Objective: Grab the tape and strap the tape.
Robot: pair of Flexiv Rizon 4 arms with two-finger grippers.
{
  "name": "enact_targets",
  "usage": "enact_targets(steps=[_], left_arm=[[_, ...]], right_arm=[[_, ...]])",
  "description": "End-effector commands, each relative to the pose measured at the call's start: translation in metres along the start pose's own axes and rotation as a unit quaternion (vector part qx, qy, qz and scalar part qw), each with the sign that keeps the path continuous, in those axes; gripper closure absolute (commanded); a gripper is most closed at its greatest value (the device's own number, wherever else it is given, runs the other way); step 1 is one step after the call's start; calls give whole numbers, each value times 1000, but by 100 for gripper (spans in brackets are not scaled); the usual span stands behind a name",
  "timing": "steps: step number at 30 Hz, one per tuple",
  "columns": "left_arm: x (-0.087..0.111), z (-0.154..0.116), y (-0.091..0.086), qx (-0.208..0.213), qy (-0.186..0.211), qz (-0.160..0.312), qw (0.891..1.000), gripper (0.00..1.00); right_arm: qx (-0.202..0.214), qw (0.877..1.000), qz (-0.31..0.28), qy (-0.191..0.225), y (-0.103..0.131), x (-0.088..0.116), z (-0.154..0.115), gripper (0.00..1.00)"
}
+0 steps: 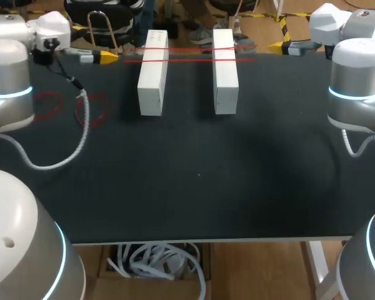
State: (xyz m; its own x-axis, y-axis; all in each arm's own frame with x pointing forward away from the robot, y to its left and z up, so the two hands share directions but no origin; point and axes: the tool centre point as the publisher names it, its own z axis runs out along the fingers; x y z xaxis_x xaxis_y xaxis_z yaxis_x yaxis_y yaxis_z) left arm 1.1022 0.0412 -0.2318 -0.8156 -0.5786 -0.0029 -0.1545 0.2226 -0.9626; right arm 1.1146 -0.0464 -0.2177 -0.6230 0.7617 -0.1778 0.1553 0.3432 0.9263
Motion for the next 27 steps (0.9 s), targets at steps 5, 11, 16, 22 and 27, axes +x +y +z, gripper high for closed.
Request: enact_targets(steps=[5,11,16,22,27], left_arm=[[-14,6,14,27,97,21,995,0],[-10,16,17,27,105,19,994,33],[-5,24,22,29,118,17,992,39],[-2,34,27,31,131,16,991,59],[1,41,27,37,147,15,988,57]], right_arm=[[0,1000,0,1,0,0,-1,0],[0,1000,0,1,0,0,-1,0],[0,1000,0,1,0,0,-1,0],[0,1000,0,1,0,0,-1,0],[0,1000,0,1,0,0,-1,0]])
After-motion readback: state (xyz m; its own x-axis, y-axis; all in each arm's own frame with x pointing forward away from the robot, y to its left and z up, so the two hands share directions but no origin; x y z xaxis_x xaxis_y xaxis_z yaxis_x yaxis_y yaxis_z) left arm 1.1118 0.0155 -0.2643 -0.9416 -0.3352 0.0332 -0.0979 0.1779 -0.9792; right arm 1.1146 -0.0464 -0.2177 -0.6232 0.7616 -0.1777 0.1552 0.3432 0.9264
